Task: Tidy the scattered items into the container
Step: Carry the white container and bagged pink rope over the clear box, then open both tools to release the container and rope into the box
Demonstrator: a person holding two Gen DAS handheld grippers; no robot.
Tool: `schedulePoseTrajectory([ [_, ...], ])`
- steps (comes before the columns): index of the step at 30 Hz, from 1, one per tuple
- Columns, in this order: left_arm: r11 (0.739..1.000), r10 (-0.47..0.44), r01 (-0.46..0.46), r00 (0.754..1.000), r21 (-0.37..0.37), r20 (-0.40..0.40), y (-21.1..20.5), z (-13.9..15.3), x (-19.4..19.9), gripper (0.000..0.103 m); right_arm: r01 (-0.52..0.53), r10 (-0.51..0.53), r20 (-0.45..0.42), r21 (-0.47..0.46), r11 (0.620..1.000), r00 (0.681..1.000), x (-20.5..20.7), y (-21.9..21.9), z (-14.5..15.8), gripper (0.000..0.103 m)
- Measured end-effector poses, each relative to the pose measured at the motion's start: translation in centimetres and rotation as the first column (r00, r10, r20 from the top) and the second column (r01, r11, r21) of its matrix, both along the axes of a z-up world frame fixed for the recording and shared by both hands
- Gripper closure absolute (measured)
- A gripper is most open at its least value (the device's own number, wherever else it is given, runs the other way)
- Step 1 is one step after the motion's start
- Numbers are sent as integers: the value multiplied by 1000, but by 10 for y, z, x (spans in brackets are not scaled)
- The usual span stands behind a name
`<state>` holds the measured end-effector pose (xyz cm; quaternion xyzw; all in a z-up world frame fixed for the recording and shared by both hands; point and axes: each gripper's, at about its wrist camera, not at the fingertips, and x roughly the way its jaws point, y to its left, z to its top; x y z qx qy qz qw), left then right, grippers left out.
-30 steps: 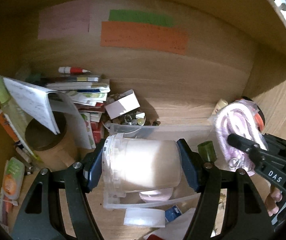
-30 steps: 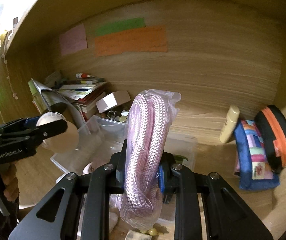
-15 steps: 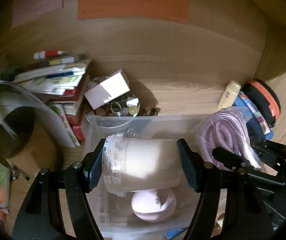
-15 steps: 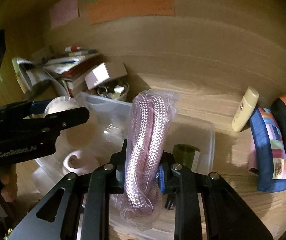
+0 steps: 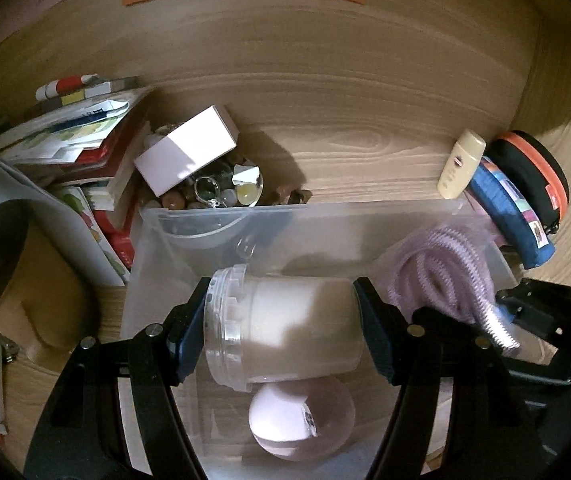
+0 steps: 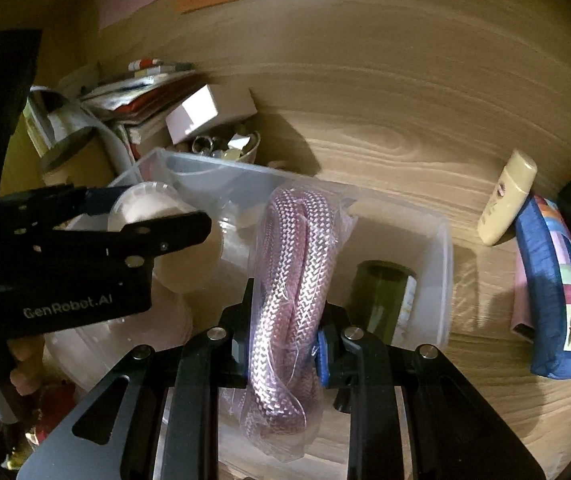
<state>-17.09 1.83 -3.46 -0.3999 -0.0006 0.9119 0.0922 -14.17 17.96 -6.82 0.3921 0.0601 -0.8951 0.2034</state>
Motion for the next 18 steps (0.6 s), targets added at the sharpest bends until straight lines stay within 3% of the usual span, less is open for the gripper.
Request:
schedulePoseTrajectory([
  [8, 999, 10, -12, 999, 38, 54, -4, -4, -2, 35, -22, 21, 22, 22, 1000, 1000, -1, -6, -6, 83],
  [18, 1000, 13, -13, 999, 3, 47, 10, -4, 3, 34, -27, 27, 34, 16, 999, 999, -3, -6, -8, 82],
])
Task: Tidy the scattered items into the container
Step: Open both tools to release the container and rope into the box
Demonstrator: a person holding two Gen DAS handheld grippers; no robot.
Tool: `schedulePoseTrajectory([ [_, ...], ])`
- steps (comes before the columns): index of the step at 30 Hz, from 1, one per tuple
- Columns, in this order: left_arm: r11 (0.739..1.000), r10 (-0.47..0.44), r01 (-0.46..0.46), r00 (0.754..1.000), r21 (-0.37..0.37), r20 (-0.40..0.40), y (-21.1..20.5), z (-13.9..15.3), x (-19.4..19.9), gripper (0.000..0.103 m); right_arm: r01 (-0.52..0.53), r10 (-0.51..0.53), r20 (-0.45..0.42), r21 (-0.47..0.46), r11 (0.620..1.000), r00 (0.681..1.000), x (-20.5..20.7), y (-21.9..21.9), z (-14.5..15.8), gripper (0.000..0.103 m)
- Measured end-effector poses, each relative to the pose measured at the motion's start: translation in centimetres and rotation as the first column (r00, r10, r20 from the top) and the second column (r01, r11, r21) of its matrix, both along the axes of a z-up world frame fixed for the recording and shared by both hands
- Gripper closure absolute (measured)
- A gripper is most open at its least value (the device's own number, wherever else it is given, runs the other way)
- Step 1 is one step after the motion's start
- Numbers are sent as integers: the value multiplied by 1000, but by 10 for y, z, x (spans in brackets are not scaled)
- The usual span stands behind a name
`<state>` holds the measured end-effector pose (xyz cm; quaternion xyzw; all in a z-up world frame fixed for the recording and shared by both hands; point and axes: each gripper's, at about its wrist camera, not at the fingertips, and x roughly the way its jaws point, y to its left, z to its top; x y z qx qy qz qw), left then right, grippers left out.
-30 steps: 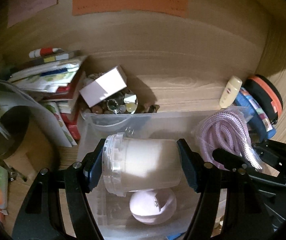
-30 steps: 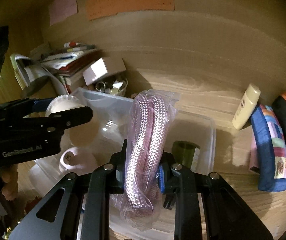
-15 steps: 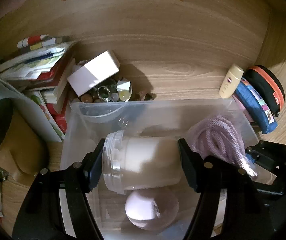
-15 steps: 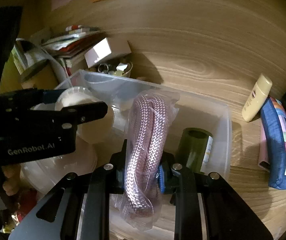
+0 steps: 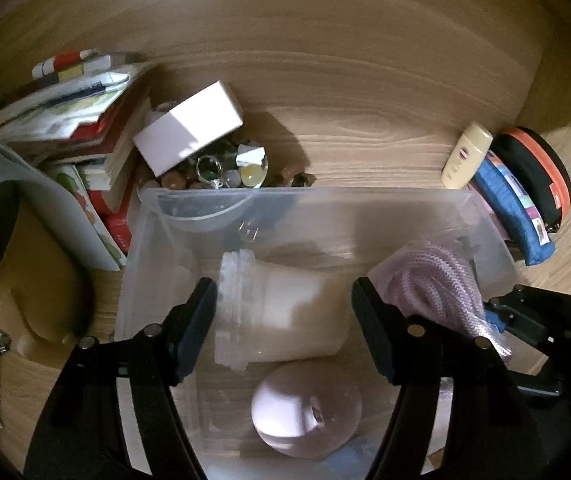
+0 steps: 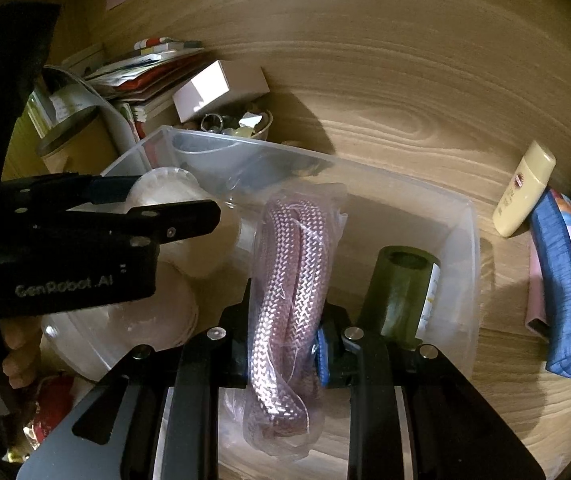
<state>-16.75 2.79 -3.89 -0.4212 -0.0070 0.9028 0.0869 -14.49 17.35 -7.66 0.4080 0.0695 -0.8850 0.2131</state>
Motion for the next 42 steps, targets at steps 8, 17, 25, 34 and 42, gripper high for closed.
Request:
schedulePoseTrajectory([
  [8, 1000, -4, 4, 1000, -16, -23, 1, 5, 8, 34, 11, -7, -82, 48, 999, 997, 8, -4, 8, 63],
  [17, 1000, 5, -5, 989, 1, -145, -8, 42, 38, 24, 17, -13, -156, 25, 1000, 988, 17, 2, 28, 39],
  [25, 999, 13, -21, 977, -32, -213, -8, 62, 65, 18, 65, -55, -261, 30, 997, 964, 41, 5, 61, 22],
  [34, 998, 12, -26, 967, -51, -254, -13, 70, 99, 11, 105, -100, -266, 3, 994, 959, 70, 24, 79, 21],
  [42, 997, -9, -12, 962, -77, -272, -21, 74, 127, 5, 169, -152, -272, 40, 985, 950, 94, 47, 78, 12],
])
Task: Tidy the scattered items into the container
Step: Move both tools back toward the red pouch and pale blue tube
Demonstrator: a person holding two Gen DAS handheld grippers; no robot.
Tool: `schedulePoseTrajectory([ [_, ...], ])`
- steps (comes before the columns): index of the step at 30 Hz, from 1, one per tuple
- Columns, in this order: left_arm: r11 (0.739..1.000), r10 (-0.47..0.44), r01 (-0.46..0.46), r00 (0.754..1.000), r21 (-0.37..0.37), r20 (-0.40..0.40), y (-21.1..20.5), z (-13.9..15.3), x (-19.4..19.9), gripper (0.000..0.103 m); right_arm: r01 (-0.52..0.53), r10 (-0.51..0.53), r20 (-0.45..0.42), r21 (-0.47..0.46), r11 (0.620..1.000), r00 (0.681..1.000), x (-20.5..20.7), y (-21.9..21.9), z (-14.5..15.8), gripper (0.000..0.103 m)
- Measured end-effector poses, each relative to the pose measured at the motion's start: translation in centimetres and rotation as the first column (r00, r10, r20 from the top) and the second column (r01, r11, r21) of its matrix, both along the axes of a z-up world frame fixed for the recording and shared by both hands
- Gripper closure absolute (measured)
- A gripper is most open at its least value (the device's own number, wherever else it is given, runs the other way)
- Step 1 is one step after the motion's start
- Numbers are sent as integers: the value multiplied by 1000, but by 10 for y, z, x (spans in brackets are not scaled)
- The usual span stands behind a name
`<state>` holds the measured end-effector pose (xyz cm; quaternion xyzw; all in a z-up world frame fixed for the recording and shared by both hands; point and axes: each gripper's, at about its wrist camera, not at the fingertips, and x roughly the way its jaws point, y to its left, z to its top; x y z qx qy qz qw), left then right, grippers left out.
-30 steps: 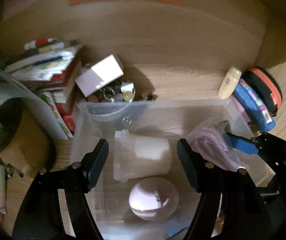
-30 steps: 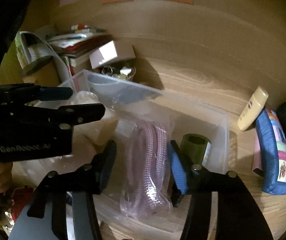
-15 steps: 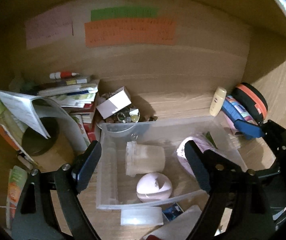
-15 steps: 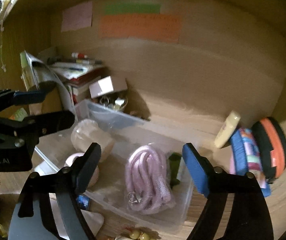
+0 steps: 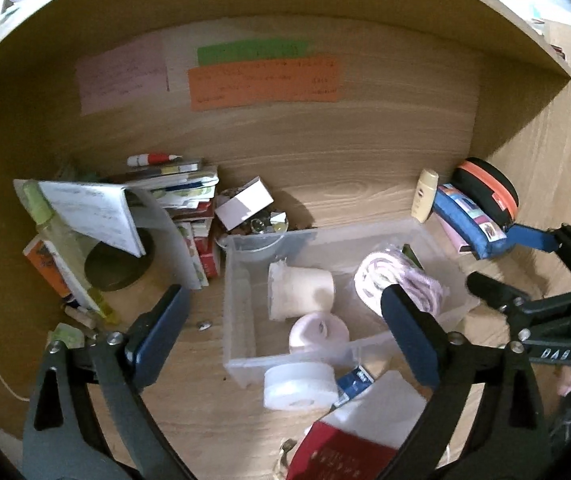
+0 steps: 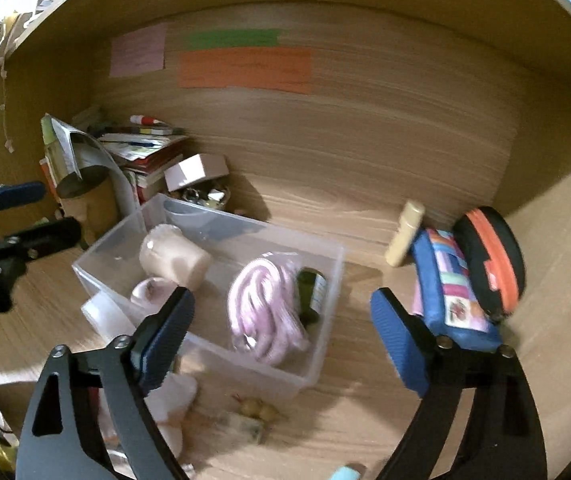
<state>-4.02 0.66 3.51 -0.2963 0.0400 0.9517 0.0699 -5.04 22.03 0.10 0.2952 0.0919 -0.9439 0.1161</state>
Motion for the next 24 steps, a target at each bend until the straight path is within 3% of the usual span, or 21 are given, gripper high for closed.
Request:
schedulePoseTrajectory([
  [7, 1000, -15, 15, 999, -19, 33, -7, -19, 17, 5, 35, -36, 33, 16, 999, 999, 14, 18, -16, 12],
  [18, 998, -58, 54, 993, 41, 104, -7, -52, 37, 5, 130, -135, 164, 43, 991, 977, 36, 42, -76, 12],
  [24, 996, -73, 66, 986, 53, 152, -9, -72, 47, 5, 178, -186, 190, 55, 982, 964, 47, 54, -89, 12],
])
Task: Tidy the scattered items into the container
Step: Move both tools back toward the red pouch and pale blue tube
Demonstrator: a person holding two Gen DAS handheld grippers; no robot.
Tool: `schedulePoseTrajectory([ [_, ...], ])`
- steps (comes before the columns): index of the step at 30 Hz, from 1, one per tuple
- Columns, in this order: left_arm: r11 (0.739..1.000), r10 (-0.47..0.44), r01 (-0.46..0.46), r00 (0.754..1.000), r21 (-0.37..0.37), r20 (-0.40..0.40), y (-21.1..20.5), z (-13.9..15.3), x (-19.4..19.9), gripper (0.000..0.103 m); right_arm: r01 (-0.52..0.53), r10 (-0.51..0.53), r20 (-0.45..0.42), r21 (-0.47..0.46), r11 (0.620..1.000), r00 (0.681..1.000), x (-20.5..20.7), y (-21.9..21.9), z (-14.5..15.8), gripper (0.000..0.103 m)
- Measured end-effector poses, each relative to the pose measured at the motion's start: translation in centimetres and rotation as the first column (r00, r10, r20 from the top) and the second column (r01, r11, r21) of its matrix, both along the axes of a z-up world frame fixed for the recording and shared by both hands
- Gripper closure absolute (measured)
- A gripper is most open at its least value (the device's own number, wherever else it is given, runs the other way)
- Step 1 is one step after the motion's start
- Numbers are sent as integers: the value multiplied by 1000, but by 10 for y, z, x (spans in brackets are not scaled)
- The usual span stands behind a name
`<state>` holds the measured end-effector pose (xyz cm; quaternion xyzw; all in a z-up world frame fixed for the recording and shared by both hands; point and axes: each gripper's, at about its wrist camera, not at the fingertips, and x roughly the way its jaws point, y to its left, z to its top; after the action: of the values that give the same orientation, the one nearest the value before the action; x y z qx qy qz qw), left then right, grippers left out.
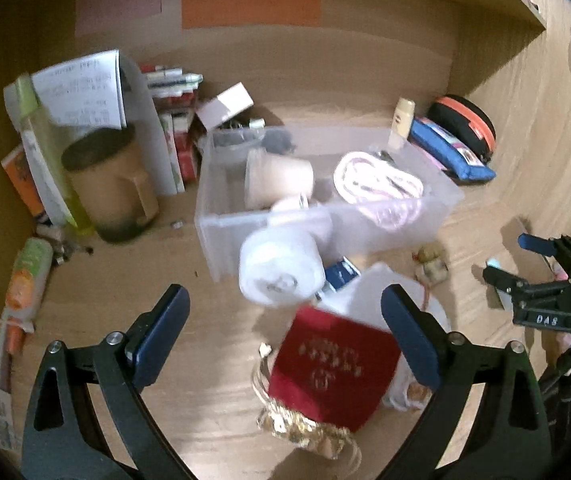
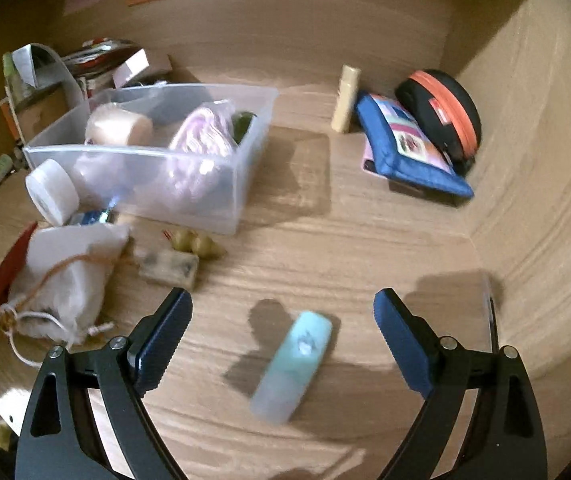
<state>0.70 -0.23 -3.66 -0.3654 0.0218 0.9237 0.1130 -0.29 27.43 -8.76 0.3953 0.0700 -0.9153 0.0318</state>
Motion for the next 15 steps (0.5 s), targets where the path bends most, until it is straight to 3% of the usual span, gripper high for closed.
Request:
schedulePoseTrajectory([
  [15, 998, -58, 52, 988, 46, 140, 5, -46, 5, 5, 42, -36, 73, -88, 995, 997, 9, 15, -19, 13],
])
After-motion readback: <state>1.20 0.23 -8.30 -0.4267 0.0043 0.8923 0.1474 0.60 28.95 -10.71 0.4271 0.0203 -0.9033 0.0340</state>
